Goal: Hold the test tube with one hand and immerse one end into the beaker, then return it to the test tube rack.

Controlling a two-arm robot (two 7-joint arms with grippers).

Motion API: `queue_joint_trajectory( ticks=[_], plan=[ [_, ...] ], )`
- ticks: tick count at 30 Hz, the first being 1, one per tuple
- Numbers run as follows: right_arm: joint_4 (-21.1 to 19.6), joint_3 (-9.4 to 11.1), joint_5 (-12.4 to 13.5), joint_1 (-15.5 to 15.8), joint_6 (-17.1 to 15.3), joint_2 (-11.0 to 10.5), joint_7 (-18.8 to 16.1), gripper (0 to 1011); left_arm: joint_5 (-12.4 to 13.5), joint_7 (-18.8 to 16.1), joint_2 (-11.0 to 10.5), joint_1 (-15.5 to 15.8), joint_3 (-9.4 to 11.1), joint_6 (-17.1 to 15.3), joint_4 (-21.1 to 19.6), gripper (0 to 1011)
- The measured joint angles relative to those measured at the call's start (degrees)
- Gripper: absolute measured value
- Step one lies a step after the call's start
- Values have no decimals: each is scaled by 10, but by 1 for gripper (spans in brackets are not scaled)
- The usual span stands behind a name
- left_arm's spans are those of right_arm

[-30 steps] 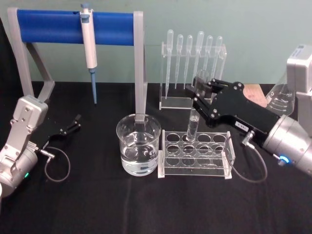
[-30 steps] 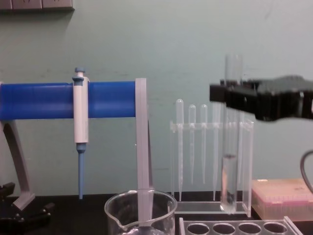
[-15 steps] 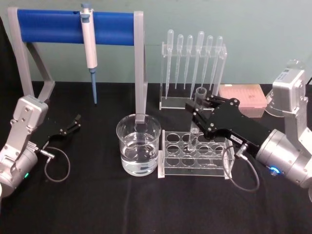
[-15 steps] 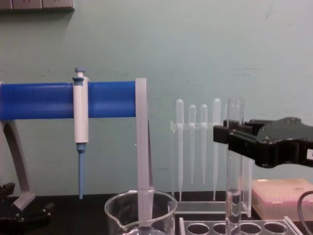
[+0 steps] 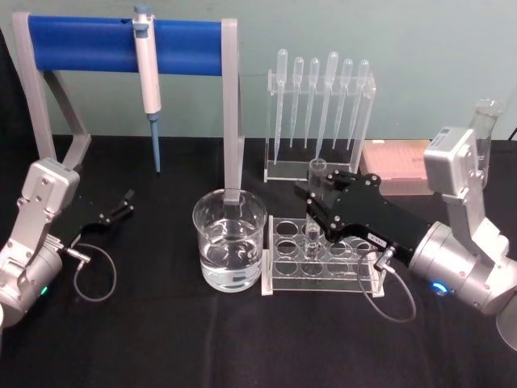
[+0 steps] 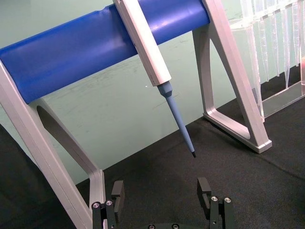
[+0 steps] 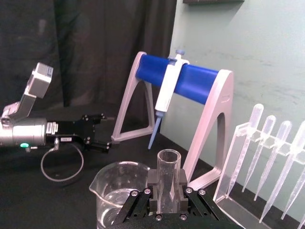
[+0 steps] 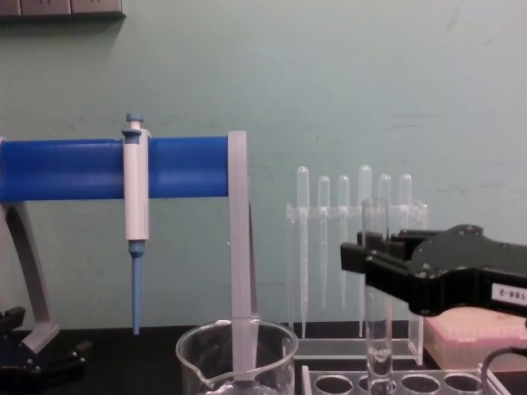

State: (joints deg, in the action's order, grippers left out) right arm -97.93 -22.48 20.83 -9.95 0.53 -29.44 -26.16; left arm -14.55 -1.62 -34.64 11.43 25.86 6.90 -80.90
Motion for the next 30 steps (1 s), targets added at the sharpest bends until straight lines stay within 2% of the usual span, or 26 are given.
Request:
queue_joint_trajectory(
  ticks=[15,23,27,28,30],
  plan=[
    [31,-20,-37,-15,-8,5,-11,226,0,0,0,0,0,0,0,1000],
    [37,-21,-43,-16,-17,7,-13,243,0,0,0,0,0,0,0,1000],
    [30,-18,-45,-9,-24,6,-9,358,0,0,0,0,0,0,0,1000],
    [23,-14,-45,-4,-26,4,-4,414,0,0,0,0,0,0,0,1000],
    [12,-9,-45,8,-29,1,2,459,0,0,0,0,0,0,0,1000]
  ],
)
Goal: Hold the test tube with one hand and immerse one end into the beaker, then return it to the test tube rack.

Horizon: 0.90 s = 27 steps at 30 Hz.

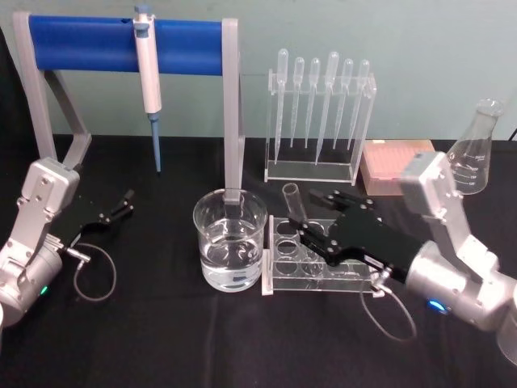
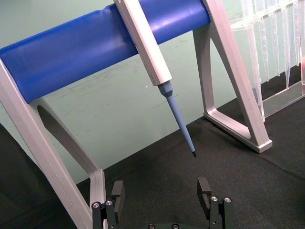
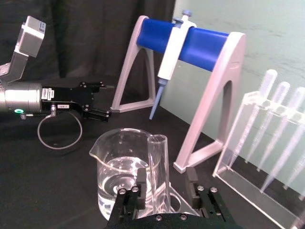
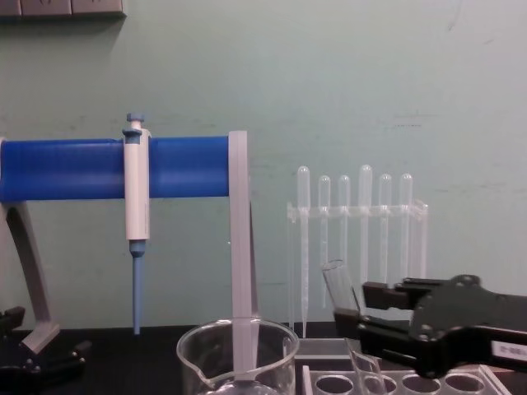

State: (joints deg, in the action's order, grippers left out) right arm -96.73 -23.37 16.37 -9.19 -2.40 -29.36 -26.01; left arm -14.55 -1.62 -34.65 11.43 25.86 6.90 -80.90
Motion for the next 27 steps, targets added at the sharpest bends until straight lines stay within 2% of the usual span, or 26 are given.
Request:
queue_joint_trajectory(
  ticks=[1,6,7,10,14,15,18,20,21,24,27],
  plan=[
    [-16,8,1,16,-4,-5,9,518,0,0,0,0,0,0,0,1000],
    [-72,42,7,80,-22,-28,40,661,0,0,0,0,0,0,0,1000],
    [-91,56,9,104,-29,-36,49,682,0,0,0,0,0,0,0,1000],
    [-121,89,13,148,-36,-51,67,798,0,0,0,0,0,0,0,1000],
    [-129,120,8,182,-33,-59,89,888,0,0,0,0,0,0,0,1000],
    [-121,135,6,193,-25,-55,102,934,0,0,0,0,0,0,0,1000],
    [-100,151,-1,201,-9,-44,123,990,0,0,0,0,0,0,0,1000],
    [-61,163,-8,198,14,-20,149,1000,0,0,0,0,0,0,0,1000],
    [-52,165,-12,194,20,-15,154,1000,0,0,0,0,0,0,0,1000],
    [-19,166,-22,177,32,0,166,1000,0,0,0,0,0,0,0,1000],
    [28,161,-44,141,40,17,177,1000,0,0,0,0,0,0,0,1000]
  ],
)
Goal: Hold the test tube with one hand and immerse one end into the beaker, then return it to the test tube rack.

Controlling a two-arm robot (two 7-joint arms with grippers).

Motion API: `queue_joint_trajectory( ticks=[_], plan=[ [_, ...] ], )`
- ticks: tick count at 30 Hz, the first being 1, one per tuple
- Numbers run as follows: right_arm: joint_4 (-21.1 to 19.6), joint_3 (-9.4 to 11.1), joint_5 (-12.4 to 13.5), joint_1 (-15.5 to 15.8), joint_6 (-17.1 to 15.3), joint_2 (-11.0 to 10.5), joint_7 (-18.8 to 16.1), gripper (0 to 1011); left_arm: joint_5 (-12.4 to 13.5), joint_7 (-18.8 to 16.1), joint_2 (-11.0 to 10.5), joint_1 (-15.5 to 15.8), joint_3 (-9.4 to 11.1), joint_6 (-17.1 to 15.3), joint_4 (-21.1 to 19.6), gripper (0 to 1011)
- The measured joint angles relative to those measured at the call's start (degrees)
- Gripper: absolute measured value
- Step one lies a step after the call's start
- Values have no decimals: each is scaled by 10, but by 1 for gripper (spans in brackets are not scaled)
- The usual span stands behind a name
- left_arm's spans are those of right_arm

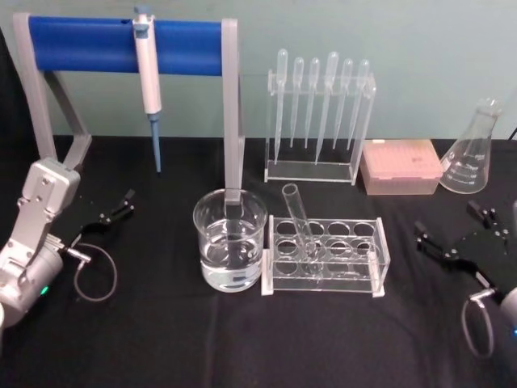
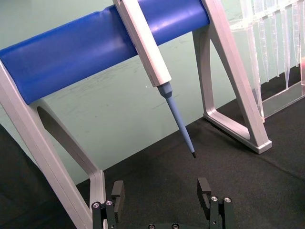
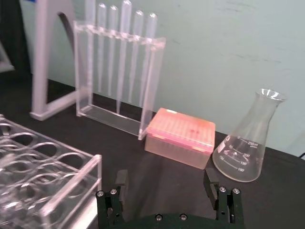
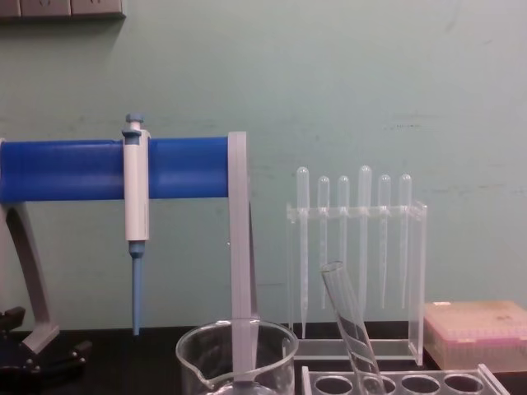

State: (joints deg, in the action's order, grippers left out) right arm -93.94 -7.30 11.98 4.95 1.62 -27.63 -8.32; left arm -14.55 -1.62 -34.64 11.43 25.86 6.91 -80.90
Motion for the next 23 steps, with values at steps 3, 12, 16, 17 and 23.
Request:
queue_joint_trajectory(
  ticks=[3,12,16,17,23],
  plan=[
    [20,-8,-16,-20,-1,6,2,1000,0,0,0,0,0,0,0,1000],
    [54,-30,-66,-59,-10,19,12,1000,0,0,0,0,0,0,0,1000],
    [53,-30,-64,-58,-10,18,11,1000,0,0,0,0,0,0,0,1000],
    [53,-29,-63,-58,-11,18,11,1000,0,0,0,0,0,0,0,1000],
    [52,-28,-60,-57,-11,18,11,1000,0,0,0,0,0,0,0,1000]
  ],
)
